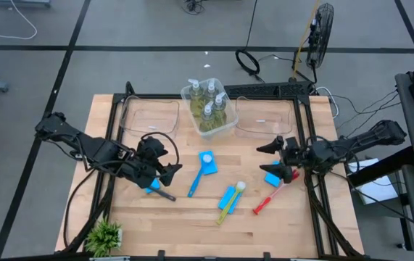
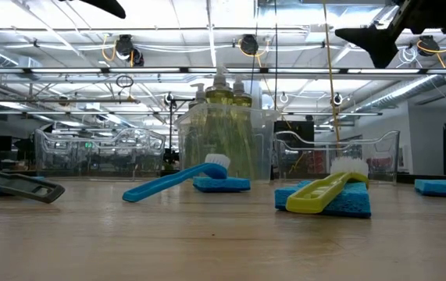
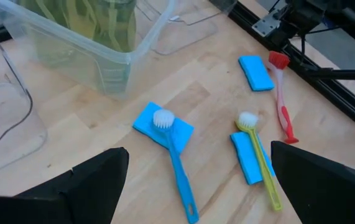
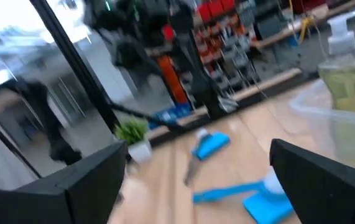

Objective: Pick & Place Kitchen Sink Supplies
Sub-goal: Put the red cleaning brush into the left transparent bin

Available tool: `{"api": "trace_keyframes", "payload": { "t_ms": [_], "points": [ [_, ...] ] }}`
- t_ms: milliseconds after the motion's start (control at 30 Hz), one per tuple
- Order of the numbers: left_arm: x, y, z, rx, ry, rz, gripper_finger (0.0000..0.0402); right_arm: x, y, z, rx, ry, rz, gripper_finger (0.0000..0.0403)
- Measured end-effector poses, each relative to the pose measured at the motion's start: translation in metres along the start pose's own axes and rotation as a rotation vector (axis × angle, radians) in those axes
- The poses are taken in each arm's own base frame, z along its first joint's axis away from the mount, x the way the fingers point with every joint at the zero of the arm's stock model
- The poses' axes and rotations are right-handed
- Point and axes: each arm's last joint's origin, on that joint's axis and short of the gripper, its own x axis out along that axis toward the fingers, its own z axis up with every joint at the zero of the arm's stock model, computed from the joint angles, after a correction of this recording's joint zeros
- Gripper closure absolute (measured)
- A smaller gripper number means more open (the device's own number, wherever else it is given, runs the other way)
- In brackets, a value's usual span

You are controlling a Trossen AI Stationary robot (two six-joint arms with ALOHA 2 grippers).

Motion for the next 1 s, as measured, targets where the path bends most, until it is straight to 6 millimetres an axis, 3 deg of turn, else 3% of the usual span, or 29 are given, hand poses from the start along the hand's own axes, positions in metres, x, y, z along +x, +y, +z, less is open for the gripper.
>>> {"api": "trace_keyframes", "payload": {
  "t_ms": [367, 533, 1000],
  "points": [
    [0.000, 0.000, 0.000, 0.035, 0.000, 0.001, 0.0009, -0.018, -0.016, -0.019, 0.236, -0.328, 0.184, 0.0021],
    [0.000, 0.000, 0.000, 0.033, 0.000, 0.001, 0.0009, -0.025, -0.017, -0.017, 0.274, -0.428, 0.241, 0.0022],
    [0.000, 0.000, 0.000, 0.030, 0.000, 0.001, 0.0009, -0.024, -0.017, -0.019, 0.179, -0.404, 0.233, 0.0023]
  ]
}}
